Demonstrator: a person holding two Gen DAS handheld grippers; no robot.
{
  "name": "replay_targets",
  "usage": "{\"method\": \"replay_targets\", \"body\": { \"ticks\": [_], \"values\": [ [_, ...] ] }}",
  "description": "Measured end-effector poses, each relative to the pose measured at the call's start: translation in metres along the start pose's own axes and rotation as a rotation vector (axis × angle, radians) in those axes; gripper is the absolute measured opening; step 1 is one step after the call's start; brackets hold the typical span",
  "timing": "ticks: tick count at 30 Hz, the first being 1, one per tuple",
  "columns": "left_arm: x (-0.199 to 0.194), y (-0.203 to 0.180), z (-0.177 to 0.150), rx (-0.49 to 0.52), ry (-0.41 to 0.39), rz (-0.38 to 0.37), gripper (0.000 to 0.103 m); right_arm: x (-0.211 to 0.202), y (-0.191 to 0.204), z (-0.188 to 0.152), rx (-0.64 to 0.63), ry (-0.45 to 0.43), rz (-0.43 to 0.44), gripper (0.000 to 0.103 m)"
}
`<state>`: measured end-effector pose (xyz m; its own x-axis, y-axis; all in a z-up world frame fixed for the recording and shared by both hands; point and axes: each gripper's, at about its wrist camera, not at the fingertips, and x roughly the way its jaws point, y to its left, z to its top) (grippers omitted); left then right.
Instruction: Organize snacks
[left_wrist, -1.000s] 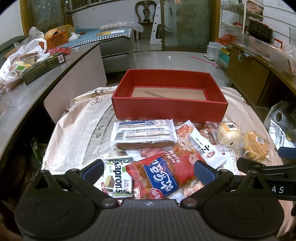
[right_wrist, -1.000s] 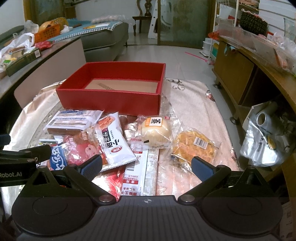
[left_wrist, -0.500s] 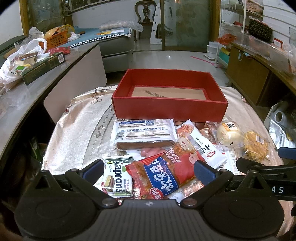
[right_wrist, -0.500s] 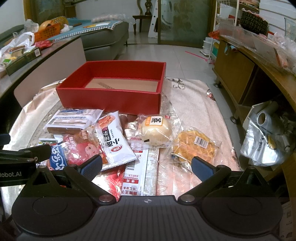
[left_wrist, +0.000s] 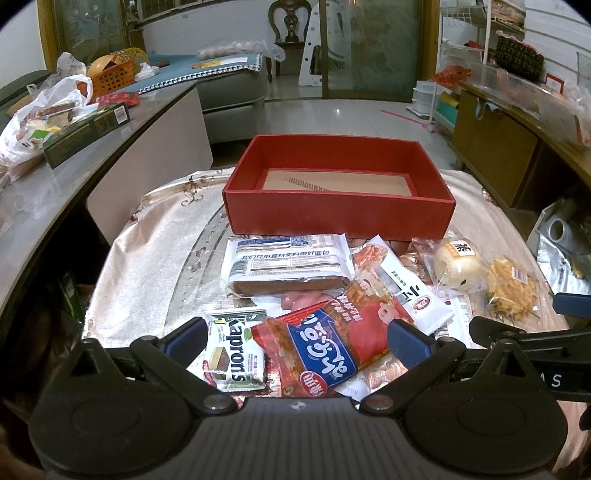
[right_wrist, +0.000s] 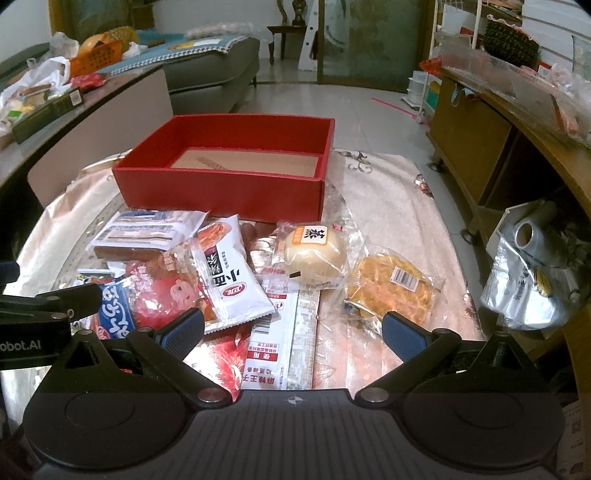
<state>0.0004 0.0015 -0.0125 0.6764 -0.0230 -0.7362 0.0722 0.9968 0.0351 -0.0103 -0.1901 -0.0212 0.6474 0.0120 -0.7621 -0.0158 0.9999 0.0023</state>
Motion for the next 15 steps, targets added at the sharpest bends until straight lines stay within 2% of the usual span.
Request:
{"method": "replay_targets", "body": {
  "ticks": [9,15],
  "values": [
    [0.001,0.006,0.000,-0.004,0.004,-0.001,0.099,0.003,0.003,0.002,-0.012,0.011,0.012,0.103],
    [0.005,0.026,0.000,-0.046,0.023,0.017,0.099,0.006,0.018,0.014,-0.139,-0.018,0.048,0.103]
  ]
}}
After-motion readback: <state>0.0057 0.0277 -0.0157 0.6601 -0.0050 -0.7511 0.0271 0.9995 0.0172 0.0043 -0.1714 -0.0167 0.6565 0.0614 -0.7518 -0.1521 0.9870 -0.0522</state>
